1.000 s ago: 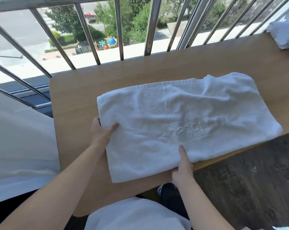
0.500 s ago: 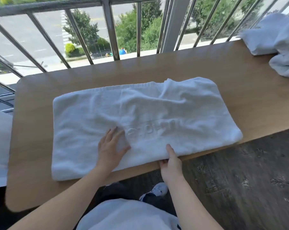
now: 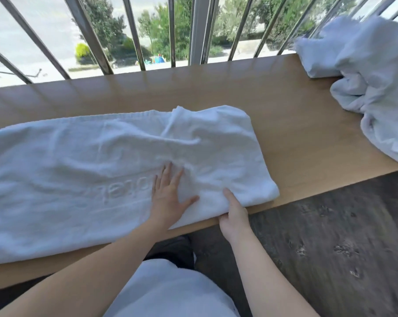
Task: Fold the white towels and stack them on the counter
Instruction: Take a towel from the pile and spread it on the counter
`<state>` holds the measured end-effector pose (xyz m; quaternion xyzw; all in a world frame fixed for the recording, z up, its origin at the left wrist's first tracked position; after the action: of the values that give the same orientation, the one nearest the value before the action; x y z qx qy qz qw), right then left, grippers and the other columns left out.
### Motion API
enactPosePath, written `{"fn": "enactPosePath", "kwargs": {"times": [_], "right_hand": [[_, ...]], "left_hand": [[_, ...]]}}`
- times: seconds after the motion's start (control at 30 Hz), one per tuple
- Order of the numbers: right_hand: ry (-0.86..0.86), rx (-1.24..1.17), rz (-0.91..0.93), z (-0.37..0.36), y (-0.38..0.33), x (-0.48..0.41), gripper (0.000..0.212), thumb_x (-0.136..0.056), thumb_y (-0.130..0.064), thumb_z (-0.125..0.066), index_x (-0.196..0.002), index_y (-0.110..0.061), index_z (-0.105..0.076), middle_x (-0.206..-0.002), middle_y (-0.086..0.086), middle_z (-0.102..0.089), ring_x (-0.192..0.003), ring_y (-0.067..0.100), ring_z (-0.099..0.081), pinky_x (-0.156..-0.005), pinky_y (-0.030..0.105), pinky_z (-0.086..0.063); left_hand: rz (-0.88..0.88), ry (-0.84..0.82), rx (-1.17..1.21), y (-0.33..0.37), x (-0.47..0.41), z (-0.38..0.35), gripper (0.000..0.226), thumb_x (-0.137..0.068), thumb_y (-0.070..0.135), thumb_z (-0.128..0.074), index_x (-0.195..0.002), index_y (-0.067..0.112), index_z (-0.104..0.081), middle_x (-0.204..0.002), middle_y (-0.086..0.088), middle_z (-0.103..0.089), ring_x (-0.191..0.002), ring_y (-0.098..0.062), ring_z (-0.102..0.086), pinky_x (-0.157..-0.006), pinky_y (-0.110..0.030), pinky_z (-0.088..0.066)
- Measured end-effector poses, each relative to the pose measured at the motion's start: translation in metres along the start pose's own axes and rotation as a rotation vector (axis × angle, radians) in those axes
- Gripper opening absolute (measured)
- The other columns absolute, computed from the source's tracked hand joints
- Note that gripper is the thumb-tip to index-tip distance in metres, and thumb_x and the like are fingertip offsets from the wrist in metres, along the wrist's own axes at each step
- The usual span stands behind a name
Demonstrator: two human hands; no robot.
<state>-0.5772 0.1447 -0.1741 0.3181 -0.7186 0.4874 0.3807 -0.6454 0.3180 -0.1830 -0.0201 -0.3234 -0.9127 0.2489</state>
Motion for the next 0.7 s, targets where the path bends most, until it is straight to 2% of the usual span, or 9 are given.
{"fn": "enactPosePath", "kwargs": {"times": [0.1, 0.2, 0.3, 0.4, 0.57, 0.7], "right_hand": [[-0.014, -0.005, 0.018, 0.008, -0.026, -0.012, 0.040, -0.086, -0.020, -0.076, -0.124, -0.017, -0.065, -0.113, 0.007, -0.074, -0.102, 0.027, -0.071, -0.092, 0.046, -0.056], [-0.011, -0.024, 0.032, 0.014, -0.053, -0.026, 0.039, -0.086, -0.019, -0.076, -0.123, -0.019, -0.064, -0.114, 0.007, -0.074, -0.102, 0.028, -0.072, -0.086, 0.043, -0.058], [-0.033, -0.035, 0.043, 0.021, -0.082, -0.038, 0.034, -0.089, -0.020, -0.072, -0.122, -0.020, -0.063, -0.114, 0.007, -0.074, -0.100, 0.028, -0.072, -0.086, 0.044, -0.058], [-0.073, 0.030, 0.018, 0.031, -0.115, -0.052, 0.035, -0.090, -0.023, -0.071, -0.124, -0.019, -0.064, -0.115, 0.008, -0.073, -0.103, 0.028, -0.071, -0.094, 0.047, -0.054], [-0.297, 0.186, -0.072, 0.028, -0.163, -0.077, 0.035, -0.076, -0.032, -0.081, -0.110, -0.022, -0.077, -0.121, 0.009, -0.071, -0.110, 0.028, -0.068, -0.095, 0.047, -0.053], [-0.465, 0.343, -0.180, 0.026, -0.213, -0.109, 0.044, -0.086, -0.034, -0.072, -0.121, -0.008, -0.070, -0.129, 0.016, -0.064, -0.118, 0.035, -0.062, -0.102, 0.050, -0.048]], "left_hand": [[-0.054, -0.026, -0.044, 0.024, -0.025, -0.011, 0.091, -0.085, 0.062, -0.065, -0.158, 0.032, -0.020, -0.166, 0.008, 0.006, -0.147, -0.005, 0.021, -0.121, -0.032, 0.016], [-0.036, -0.021, -0.067, 0.047, -0.051, -0.023, 0.093, -0.084, 0.065, -0.064, -0.158, 0.030, -0.020, -0.164, 0.007, 0.012, -0.150, -0.012, 0.021, -0.122, -0.039, 0.015], [-0.058, -0.073, -0.116, 0.070, -0.077, -0.032, 0.097, -0.083, 0.066, -0.063, -0.159, 0.028, -0.015, -0.162, 0.012, 0.016, -0.146, -0.009, 0.030, -0.118, -0.034, 0.023], [-0.054, -0.087, -0.107, 0.089, -0.099, -0.037, 0.096, -0.085, 0.065, -0.061, -0.159, 0.026, -0.016, -0.167, 0.009, 0.002, -0.145, -0.005, 0.026, -0.113, -0.027, 0.029], [0.030, -0.004, -0.089, 0.112, -0.122, -0.049, 0.098, -0.080, 0.071, -0.061, -0.158, 0.027, -0.020, -0.167, 0.009, 0.001, -0.148, -0.007, 0.021, -0.117, -0.033, 0.023], [0.118, 0.085, 0.010, 0.143, -0.133, -0.062, 0.095, -0.077, 0.073, -0.061, -0.154, 0.029, -0.031, -0.163, 0.016, -0.002, -0.151, -0.009, 0.013, -0.122, -0.037, 0.013]]}}
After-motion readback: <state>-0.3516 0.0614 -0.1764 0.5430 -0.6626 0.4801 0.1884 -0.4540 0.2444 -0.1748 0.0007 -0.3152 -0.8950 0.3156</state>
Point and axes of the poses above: each hand's wrist, its own x-axis away from the middle knuckle, its own z-axis out of the back of the hand, y = z × x, the point moved 2 cm from there along -x, towards the middle knuckle
